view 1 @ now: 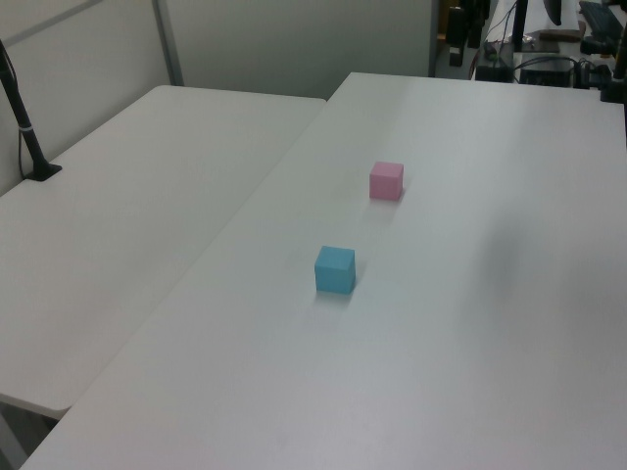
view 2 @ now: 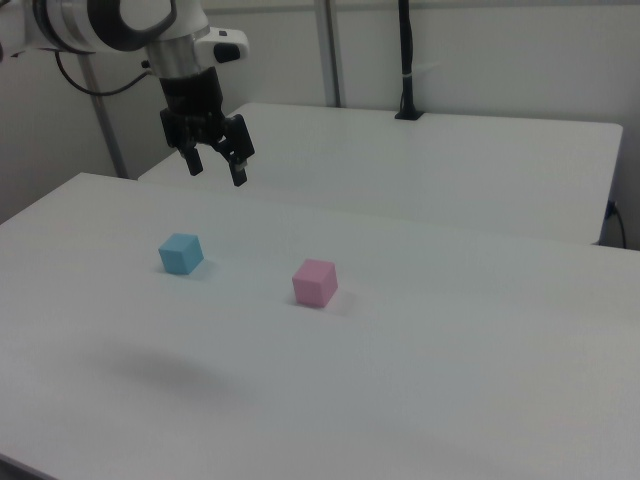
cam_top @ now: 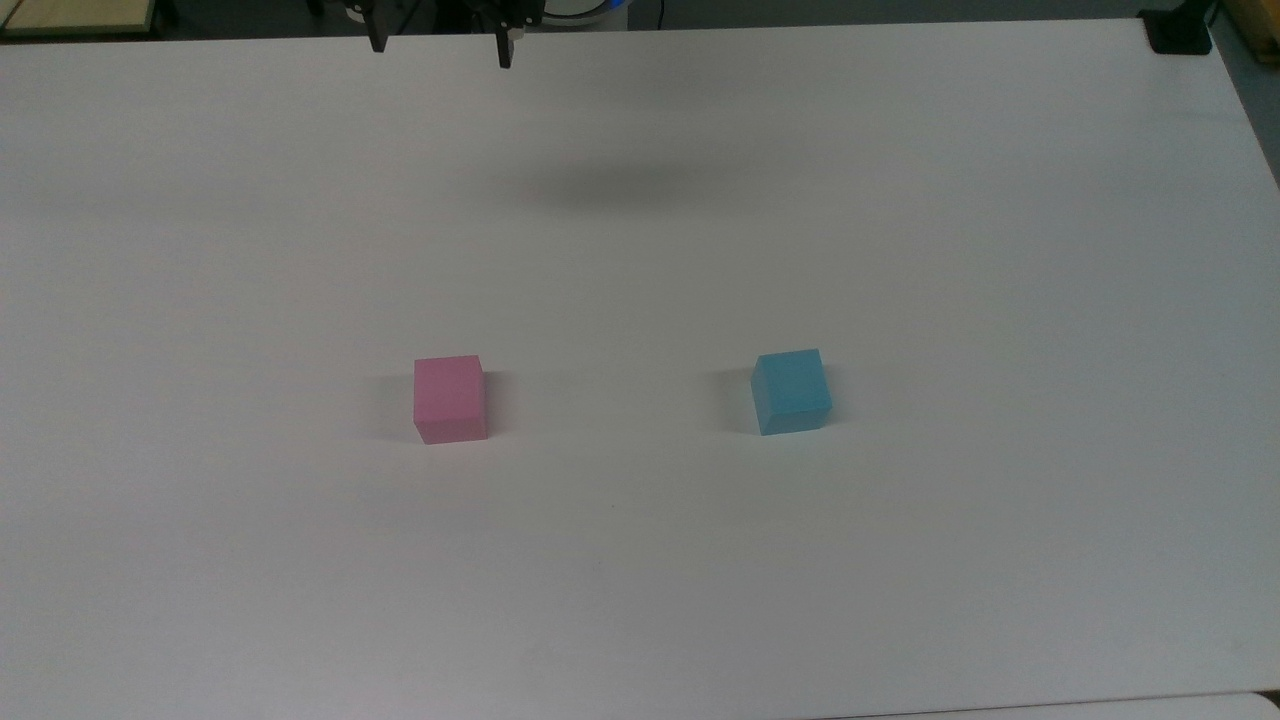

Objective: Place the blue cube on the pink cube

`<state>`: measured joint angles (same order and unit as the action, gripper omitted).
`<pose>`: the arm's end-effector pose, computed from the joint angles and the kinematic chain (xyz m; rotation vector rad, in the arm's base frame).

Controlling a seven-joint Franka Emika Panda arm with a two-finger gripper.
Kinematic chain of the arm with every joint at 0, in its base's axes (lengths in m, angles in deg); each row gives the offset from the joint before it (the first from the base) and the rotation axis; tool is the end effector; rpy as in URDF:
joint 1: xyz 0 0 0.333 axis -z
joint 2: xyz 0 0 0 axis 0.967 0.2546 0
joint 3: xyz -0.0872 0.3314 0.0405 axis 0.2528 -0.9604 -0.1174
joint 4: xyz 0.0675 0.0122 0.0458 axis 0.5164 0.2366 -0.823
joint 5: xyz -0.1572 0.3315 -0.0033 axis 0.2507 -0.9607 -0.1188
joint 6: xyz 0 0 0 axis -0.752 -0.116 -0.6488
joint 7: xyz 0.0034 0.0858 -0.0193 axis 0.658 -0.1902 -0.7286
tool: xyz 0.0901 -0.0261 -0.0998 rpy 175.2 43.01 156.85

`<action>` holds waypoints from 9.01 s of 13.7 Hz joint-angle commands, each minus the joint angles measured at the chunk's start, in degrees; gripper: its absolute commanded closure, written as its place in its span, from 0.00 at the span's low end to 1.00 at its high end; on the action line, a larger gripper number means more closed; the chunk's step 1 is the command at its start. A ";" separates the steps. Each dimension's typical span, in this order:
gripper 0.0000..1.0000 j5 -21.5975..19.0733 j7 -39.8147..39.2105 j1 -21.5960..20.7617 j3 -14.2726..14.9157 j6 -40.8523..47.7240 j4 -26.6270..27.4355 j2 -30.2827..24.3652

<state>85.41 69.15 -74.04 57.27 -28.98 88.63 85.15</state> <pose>0.5456 -0.0286 0.6208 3.0986 -0.1459 0.0701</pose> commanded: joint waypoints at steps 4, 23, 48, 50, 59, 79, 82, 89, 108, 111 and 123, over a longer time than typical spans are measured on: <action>0.00 -0.88 5.09 -3.56 -4.20 -10.79 6.30 1.17; 0.00 7.90 27.33 -18.43 -4.29 -28.23 -1.40 23.05; 0.10 14.59 32.80 -22.92 -4.29 -28.23 -10.47 36.69; 0.31 14.59 32.80 -23.01 -4.29 -28.23 -10.47 36.69; 0.45 14.68 32.72 -22.83 -4.29 -27.44 -10.03 33.80; 0.45 9.67 0.11 -5.52 -4.20 -6.61 -9.50 16.39; 0.45 5.92 -2.69 -2.80 -3.76 -7.31 -9.59 16.65; 0.49 3.08 -3.58 -0.24 -3.32 -12.23 -9.15 17.62; 0.49 10.99 -2.70 1.95 -3.06 -24.63 -3.35 23.60; 0.49 12.48 -2.70 1.95 -3.06 -25.07 -2.04 23.69; 0.00 13.28 3.27 2.13 -3.06 -28.15 -0.63 24.13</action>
<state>97.50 70.86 -71.74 53.78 -55.97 86.36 110.80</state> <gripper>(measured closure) 0.000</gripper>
